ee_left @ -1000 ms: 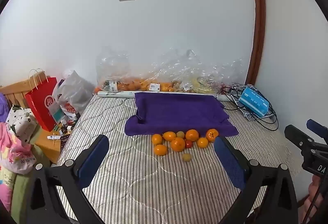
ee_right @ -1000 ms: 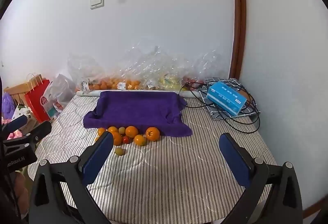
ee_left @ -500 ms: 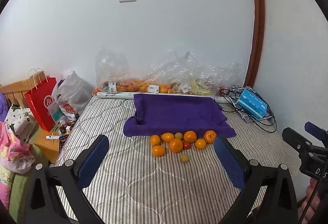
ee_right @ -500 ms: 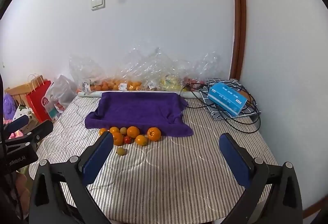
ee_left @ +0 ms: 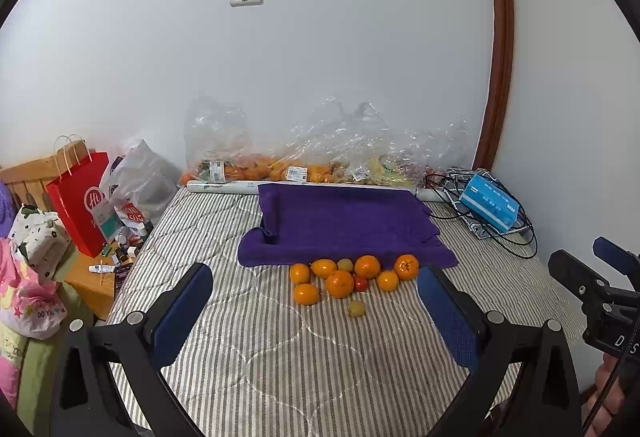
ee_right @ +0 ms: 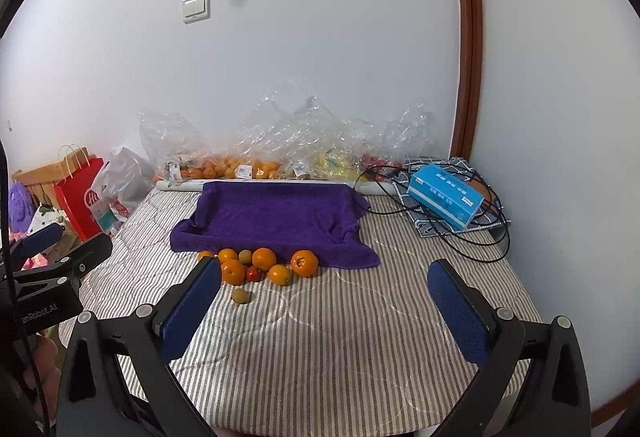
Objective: Organize fruits
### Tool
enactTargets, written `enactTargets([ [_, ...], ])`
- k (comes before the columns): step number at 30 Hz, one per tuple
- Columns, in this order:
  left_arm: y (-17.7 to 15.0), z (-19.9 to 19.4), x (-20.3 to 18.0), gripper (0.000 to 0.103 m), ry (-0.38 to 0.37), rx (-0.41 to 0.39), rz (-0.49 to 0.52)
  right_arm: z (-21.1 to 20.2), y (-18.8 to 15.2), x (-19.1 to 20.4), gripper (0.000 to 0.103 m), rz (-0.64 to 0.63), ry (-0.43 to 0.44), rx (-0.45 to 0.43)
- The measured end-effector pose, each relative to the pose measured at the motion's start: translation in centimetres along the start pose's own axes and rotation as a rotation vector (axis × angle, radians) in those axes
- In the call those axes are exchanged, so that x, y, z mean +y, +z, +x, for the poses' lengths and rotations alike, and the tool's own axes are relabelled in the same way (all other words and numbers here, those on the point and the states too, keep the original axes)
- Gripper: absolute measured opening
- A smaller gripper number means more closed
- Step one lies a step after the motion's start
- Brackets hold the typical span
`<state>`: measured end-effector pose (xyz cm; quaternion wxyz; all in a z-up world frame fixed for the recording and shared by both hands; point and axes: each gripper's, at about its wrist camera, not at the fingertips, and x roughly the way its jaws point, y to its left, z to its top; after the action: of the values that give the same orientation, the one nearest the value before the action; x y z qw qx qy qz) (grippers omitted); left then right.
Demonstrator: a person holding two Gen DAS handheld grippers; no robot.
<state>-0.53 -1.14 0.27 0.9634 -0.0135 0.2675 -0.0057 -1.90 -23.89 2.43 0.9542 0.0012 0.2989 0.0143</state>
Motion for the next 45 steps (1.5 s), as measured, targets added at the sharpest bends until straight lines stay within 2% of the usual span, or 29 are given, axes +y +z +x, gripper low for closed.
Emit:
enactTargets([
  [45,0.06,-0.35,-0.2,0.103,-0.002,-0.002,-0.002,-0.86,-0.47,0.8,0.102,-0.014,0.017,-0.017],
])
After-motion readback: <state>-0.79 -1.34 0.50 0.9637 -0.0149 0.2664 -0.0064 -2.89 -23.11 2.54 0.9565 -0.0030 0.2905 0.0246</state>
